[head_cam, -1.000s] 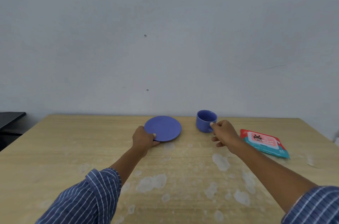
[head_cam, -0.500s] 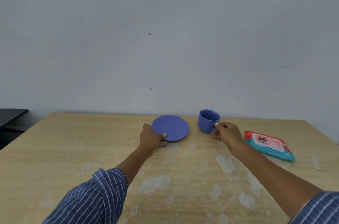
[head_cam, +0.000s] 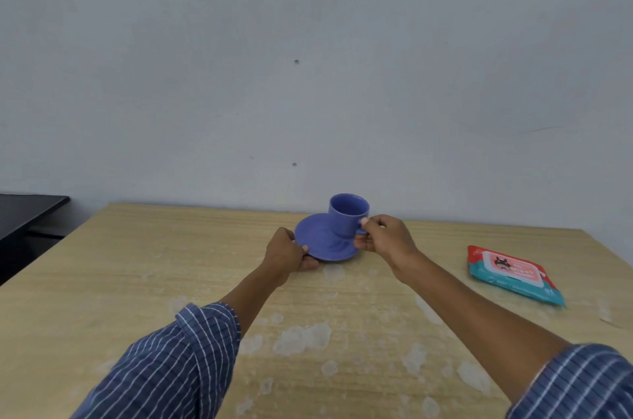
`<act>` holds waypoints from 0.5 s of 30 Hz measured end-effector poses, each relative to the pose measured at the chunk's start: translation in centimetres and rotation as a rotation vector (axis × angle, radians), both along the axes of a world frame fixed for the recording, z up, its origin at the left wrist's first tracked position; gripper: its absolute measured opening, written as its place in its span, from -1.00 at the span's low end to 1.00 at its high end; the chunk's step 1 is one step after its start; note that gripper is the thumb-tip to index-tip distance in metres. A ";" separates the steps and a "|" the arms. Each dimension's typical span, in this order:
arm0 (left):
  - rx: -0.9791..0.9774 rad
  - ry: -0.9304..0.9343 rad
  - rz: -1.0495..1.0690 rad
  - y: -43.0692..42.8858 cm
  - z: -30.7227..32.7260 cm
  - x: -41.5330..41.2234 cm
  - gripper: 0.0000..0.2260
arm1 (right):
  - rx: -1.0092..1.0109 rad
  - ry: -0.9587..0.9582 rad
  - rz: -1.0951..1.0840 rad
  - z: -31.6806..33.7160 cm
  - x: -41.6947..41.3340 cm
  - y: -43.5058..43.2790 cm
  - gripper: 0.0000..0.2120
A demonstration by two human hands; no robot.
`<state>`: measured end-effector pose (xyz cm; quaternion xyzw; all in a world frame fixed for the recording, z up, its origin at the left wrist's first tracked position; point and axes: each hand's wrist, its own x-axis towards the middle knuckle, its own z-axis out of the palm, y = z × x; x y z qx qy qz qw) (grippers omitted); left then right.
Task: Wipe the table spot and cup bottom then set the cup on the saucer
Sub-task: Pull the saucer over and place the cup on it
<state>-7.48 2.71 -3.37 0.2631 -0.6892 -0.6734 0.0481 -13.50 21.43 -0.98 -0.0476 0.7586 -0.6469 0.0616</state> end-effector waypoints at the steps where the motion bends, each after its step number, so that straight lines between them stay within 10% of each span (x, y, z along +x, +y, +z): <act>1: -0.001 -0.001 0.002 0.0 0.1 0.0 -0.79 | 0.002 0.004 0.003 -0.2 0.2 -0.5 -0.79; 15: 0.041 0.033 -0.040 -0.6 -0.2 -0.1 -0.75 | 0.046 -0.013 0.017 -2.1 0.5 -2.8 -0.83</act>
